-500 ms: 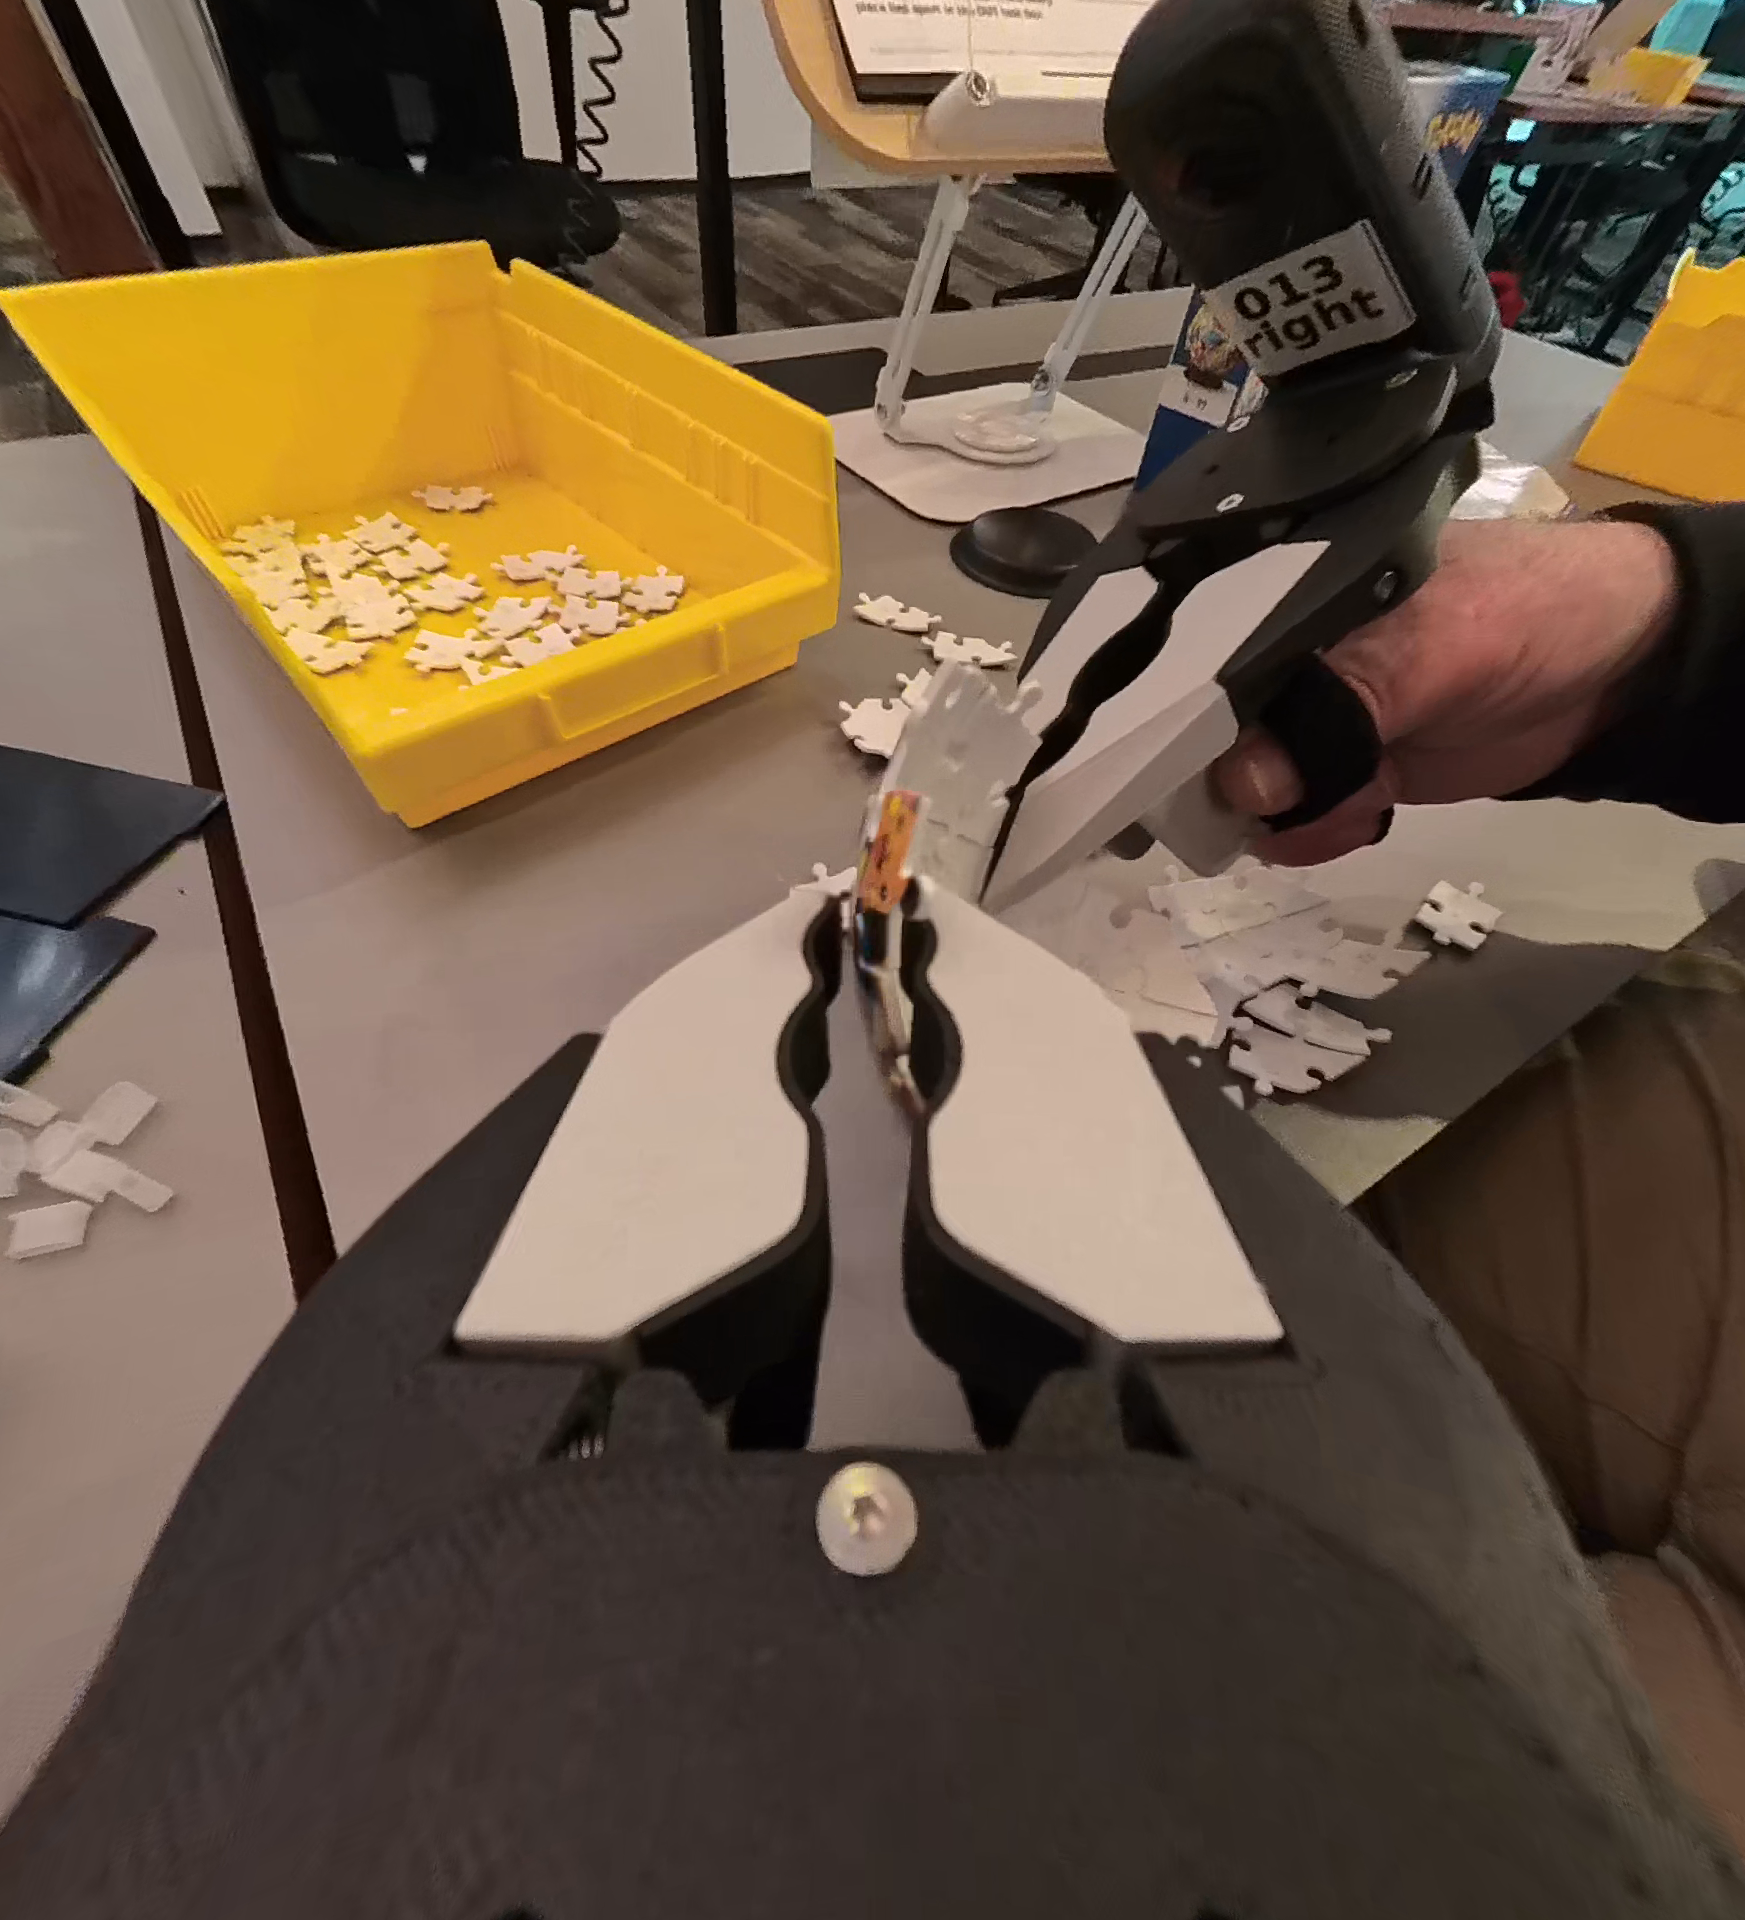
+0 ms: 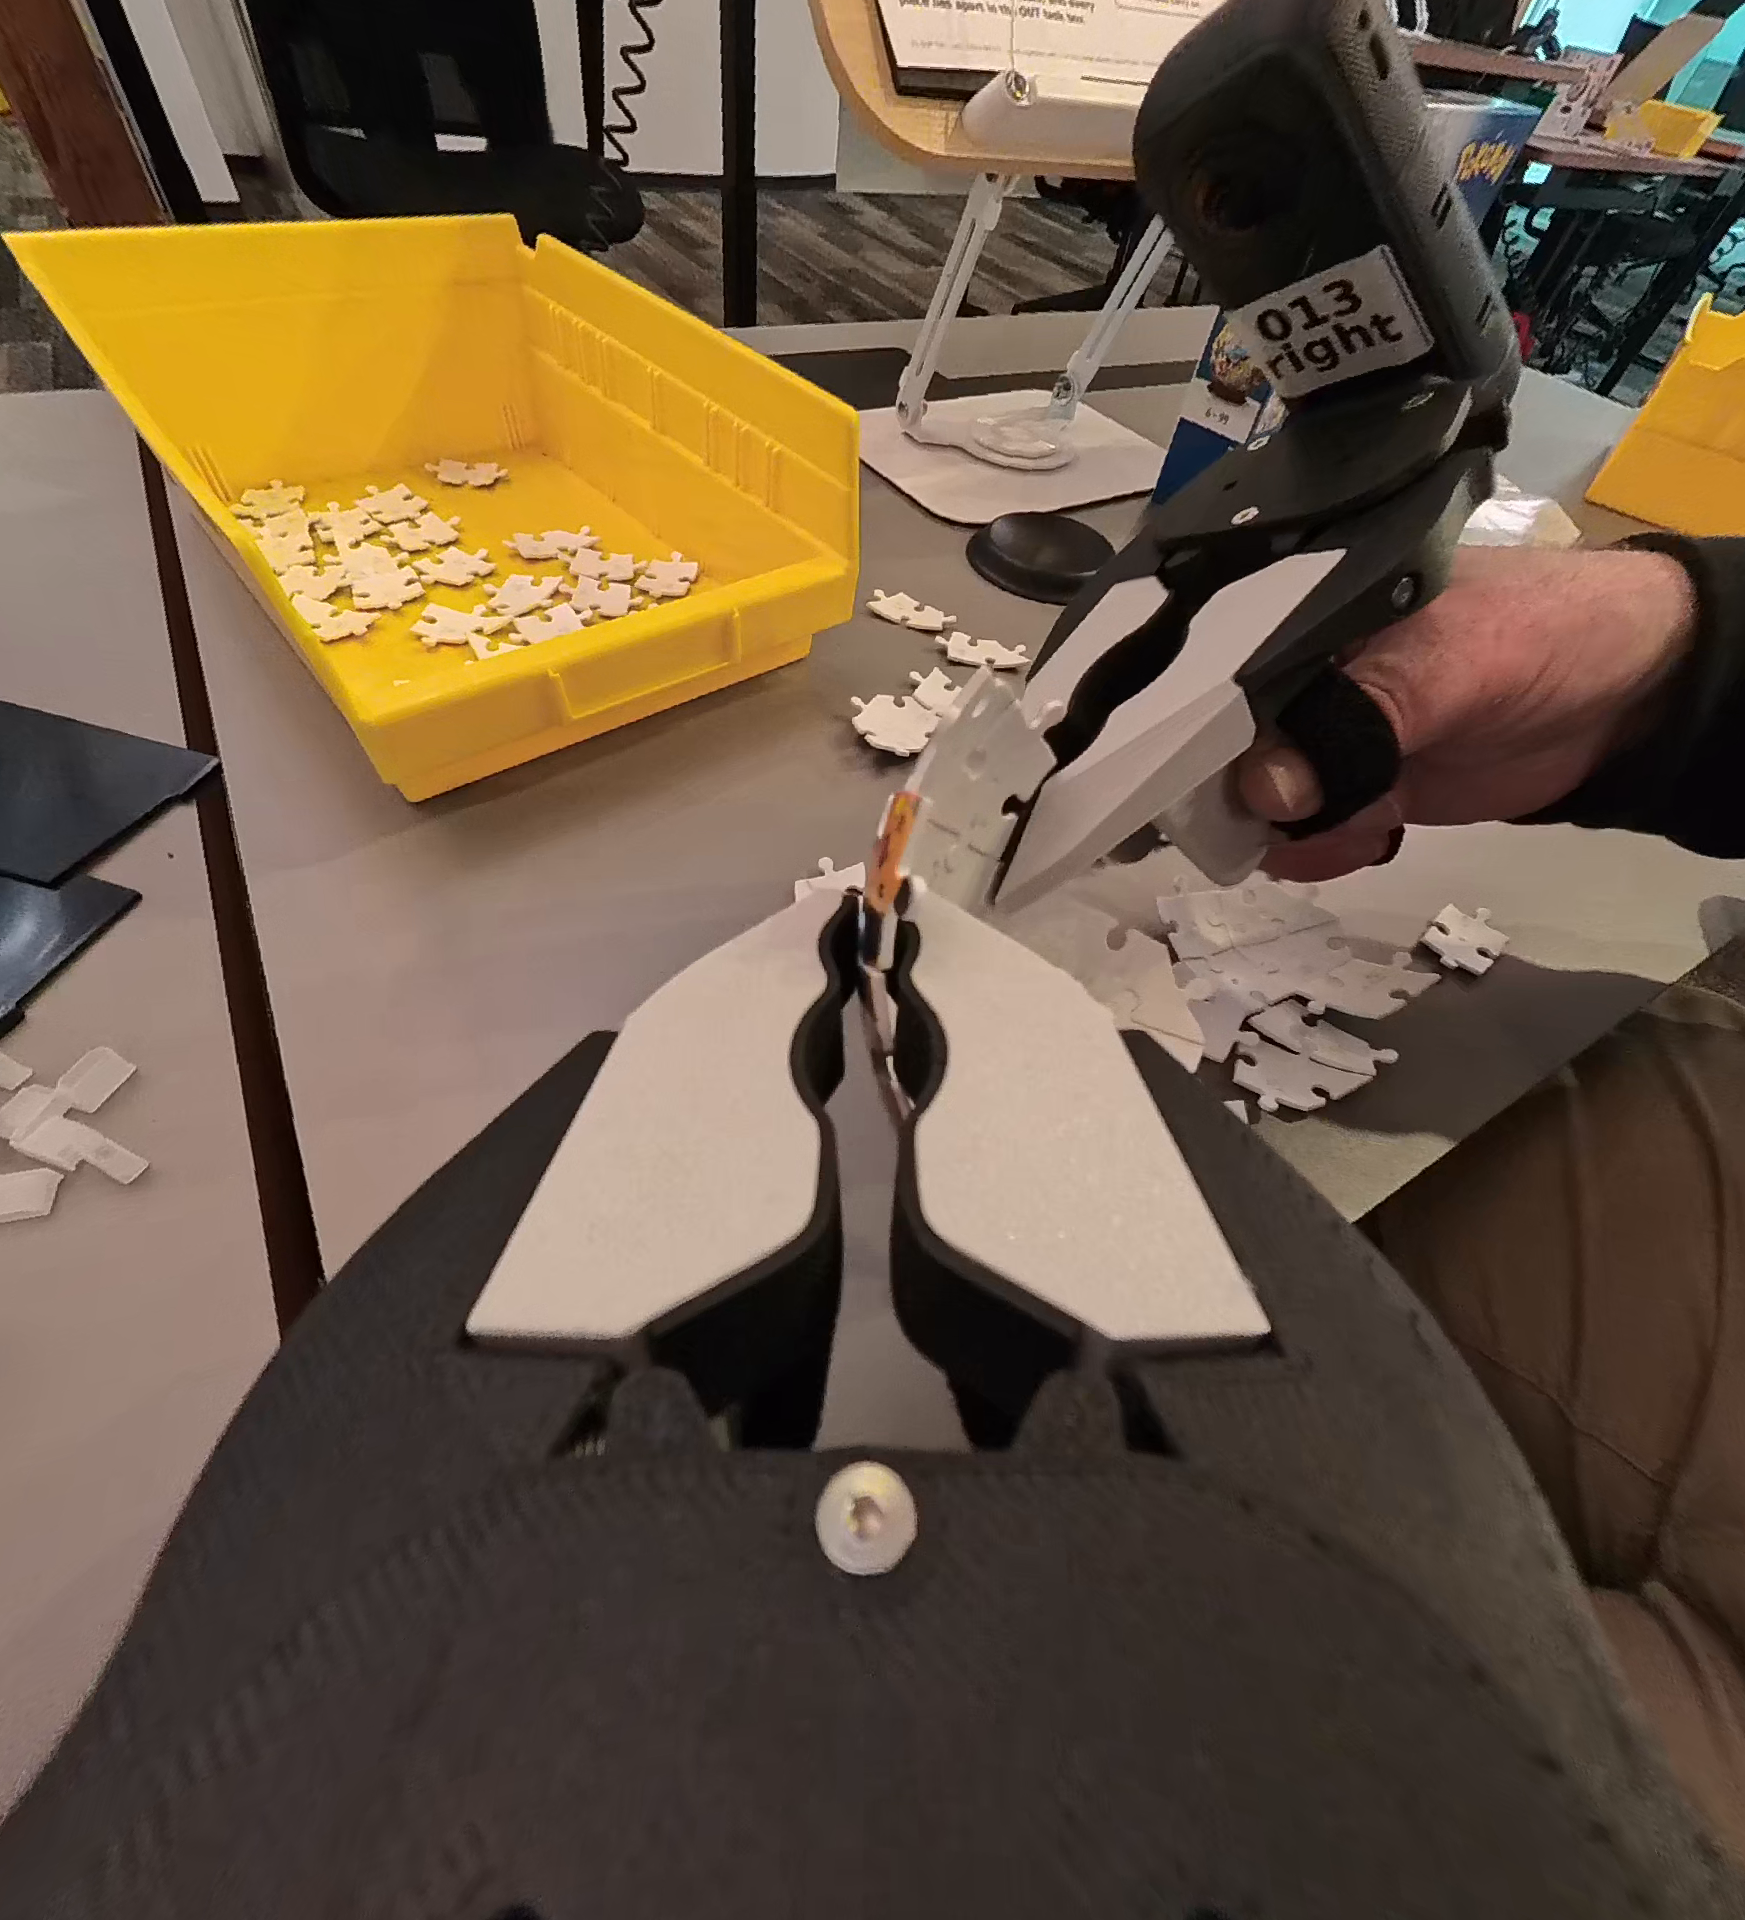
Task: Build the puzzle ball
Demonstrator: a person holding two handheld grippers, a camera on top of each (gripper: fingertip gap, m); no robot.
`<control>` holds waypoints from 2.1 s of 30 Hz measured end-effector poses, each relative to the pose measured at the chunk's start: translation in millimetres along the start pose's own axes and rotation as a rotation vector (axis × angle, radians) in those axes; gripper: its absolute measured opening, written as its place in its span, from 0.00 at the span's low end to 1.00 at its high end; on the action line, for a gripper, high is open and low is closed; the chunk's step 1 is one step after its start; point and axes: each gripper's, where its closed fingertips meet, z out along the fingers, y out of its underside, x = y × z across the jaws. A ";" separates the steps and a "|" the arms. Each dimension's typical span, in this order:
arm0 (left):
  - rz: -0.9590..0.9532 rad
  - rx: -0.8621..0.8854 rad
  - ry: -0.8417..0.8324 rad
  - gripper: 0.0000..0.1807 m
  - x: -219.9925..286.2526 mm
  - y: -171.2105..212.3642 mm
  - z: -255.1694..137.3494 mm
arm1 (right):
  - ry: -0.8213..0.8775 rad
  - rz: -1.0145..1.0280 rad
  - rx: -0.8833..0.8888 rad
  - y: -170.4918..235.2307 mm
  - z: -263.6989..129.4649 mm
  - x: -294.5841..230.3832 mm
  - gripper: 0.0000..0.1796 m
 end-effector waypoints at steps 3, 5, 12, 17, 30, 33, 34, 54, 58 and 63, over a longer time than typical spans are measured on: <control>-0.010 -0.001 -0.010 0.02 -2.1 1.6 0.8 | 0.003 -0.001 0.000 -0.5 -2.1 1.5 0.05; -0.018 -0.001 -0.011 0.02 -2.8 2.1 1.1 | 0.004 -0.003 -0.007 0.8 -2.0 2.1 0.03; -0.029 0.002 -0.016 0.02 -3.8 3.9 2.2 | 0.007 0.016 -0.033 8.4 3.3 2.8 0.00; -0.010 0.003 -0.006 0.07 -2.2 2.6 1.2 | -0.007 0.033 -0.031 8.2 3.1 1.7 0.00; -0.026 -0.062 0.009 0.12 -3.4 16.3 1.6 | -0.011 0.076 0.031 -0.4 -1.5 5.5 0.00; -0.059 -0.045 0.005 0.12 -6.5 16.0 0.9 | -0.020 0.092 0.064 -4.8 -3.4 5.8 0.00; -0.075 -0.034 0.012 0.12 -6.5 15.2 0.5 | -0.021 0.097 0.073 -5.8 -4.0 6.4 0.00; -0.247 0.092 0.095 0.02 0.8 5.1 6.1 | -0.047 0.094 0.147 -15.2 -5.0 1.0 0.00; -0.262 0.112 0.106 0.02 1.3 2.3 5.3 | -0.059 0.097 0.149 -16.6 -5.5 -0.8 0.02; -0.267 0.113 0.113 0.02 2.3 2.1 5.5 | -0.058 0.089 0.127 -13.4 -3.7 -1.4 0.01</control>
